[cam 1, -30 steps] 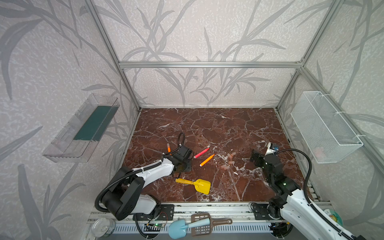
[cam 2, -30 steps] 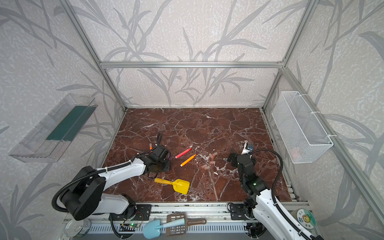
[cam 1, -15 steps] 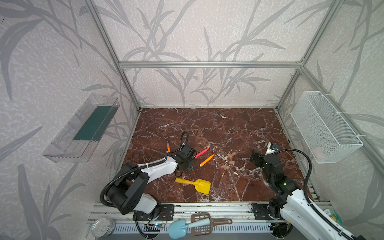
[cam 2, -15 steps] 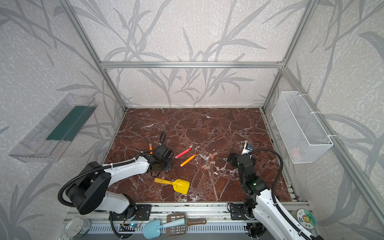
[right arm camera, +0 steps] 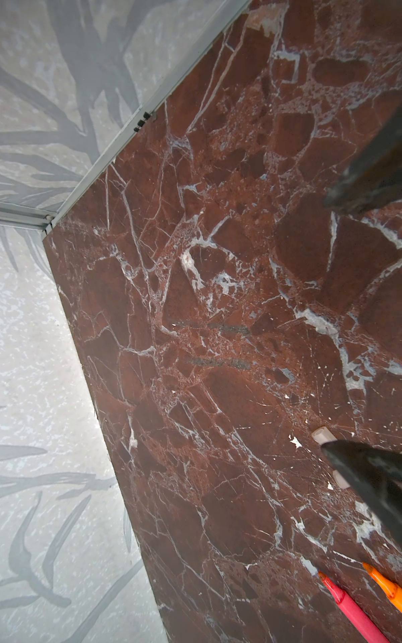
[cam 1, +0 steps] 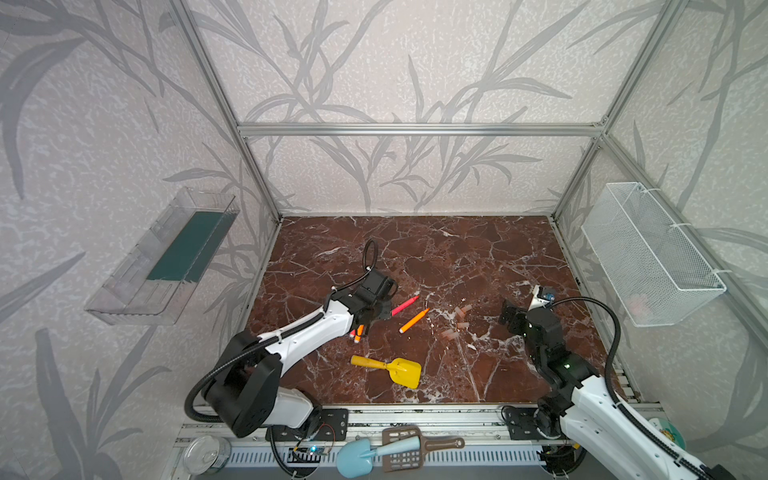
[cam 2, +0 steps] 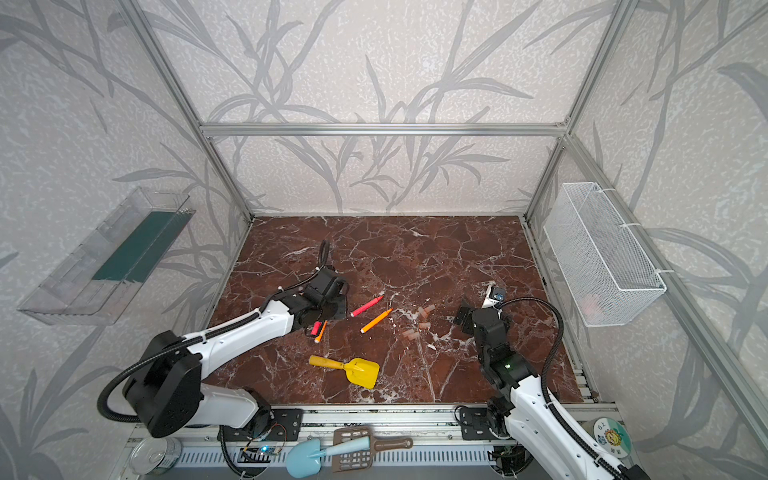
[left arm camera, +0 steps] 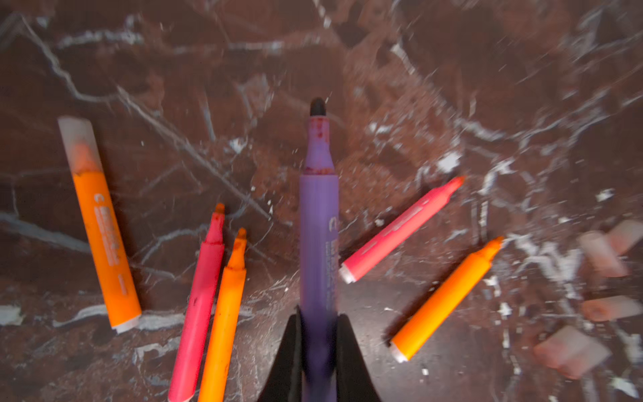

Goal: Insert the pens into the pen caps
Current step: 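Lift the purple marker upright with the left gripper while the right gripper approaches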

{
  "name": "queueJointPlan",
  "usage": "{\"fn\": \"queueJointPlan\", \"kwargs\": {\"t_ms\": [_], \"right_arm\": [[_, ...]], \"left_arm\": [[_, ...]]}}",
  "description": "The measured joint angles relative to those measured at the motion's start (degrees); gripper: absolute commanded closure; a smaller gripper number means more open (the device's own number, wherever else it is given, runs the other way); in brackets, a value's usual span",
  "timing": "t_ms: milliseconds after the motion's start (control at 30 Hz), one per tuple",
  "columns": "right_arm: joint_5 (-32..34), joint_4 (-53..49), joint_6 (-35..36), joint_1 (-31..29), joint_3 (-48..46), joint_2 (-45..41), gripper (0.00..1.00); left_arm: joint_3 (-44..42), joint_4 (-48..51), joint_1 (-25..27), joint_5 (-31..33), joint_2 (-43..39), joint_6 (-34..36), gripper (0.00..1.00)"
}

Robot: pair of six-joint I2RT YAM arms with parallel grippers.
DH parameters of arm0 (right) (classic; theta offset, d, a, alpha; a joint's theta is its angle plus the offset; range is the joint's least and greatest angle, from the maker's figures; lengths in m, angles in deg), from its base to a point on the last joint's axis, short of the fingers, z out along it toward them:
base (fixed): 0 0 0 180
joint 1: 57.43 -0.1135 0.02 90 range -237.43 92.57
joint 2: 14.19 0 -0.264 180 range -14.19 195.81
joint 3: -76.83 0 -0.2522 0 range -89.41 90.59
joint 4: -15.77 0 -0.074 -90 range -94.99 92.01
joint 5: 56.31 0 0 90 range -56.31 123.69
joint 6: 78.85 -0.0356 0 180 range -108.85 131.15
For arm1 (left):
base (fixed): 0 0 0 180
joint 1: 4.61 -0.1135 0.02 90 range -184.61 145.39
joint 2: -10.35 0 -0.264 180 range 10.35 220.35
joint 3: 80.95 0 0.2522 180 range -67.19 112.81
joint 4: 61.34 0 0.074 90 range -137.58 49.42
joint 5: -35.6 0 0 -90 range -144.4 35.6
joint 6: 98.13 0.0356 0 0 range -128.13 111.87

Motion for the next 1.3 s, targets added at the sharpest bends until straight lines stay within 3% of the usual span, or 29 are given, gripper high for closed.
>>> {"fn": "queueJointPlan", "kwargs": {"t_ms": [167, 300, 467, 600, 667, 933, 1200, 1300], "right_arm": [[-3.82, -2.36, -1.44, 0.0, 0.76, -1.68, 0.03], [-15.37, -2.69, -7.63, -1.88, 1.75, -3.28, 0.03], [-18.69, 2.23, -14.69, -17.99, 1.64, -4.68, 0.04], [-14.91, 9.62, -18.1, -32.09, 0.98, -3.28, 0.06], [-12.85, 12.7, -19.39, -36.3, 1.03, -0.35, 0.09], [-9.53, 19.43, -23.91, -37.81, 1.62, 13.84, 0.21], [-9.57, 23.67, -25.27, -37.86, 5.46, 20.02, 0.25], [-9.55, 24.9, -25.57, -37.86, 6.38, 21.55, 0.35]], "left_arm": [[-16.65, -15.93, 0.83, -7.67, -13.57, 1.36, 1.0], [-22.58, -20.87, 3.45, -15.28, -17.2, 4.87, 1.0], [-25.35, -32.39, 5.77, -23.87, -18.73, 8.61, 1.0], [-25.42, -37.59, 8.15, -26.62, -16.28, 10.91, 1.0], [-25.42, -39.01, 9.86, -26.8, -14.8, 12.04, 1.0], [-25.38, -40.11, 14.71, -26.05, -13.11, 15.54, 1.0], [-24.85, -39.6, 16.15, -24.9, -12.81, 17.7, 1.0], [-24.33, -39.6, 16.52, -24.68, -12.33, 18.4, 1.0]]}}
